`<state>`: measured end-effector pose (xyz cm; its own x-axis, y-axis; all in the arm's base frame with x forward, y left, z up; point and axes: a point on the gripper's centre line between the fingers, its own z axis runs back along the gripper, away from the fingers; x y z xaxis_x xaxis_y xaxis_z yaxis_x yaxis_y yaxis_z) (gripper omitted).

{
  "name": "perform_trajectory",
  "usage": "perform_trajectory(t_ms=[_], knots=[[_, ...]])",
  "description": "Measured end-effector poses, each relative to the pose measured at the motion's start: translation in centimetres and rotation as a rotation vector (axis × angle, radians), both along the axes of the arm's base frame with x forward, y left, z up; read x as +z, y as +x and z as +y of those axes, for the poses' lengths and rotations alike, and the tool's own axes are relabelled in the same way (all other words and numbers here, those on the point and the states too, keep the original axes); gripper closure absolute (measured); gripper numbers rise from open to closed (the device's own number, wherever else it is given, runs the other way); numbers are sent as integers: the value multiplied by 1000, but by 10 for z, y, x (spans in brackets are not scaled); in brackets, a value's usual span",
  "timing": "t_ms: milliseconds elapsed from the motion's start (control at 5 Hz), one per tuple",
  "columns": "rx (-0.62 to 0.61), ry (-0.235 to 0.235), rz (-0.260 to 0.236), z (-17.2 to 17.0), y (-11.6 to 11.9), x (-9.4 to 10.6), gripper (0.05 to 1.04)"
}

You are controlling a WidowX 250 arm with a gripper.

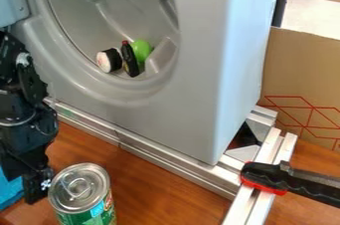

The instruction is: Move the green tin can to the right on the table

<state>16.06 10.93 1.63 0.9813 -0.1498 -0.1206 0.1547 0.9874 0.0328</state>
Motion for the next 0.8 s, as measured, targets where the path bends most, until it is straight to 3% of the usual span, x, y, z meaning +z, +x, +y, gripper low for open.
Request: perform_trajectory(t_ms=[200, 400, 600, 800], knots=[[-102, -129, 55, -41, -10, -9, 83], [-180, -210, 61, -77, -15, -12, 83], [-256, -247, 1, -107, -13, -1, 83], [-304, -263, -28, -124, -10, 6, 83]])
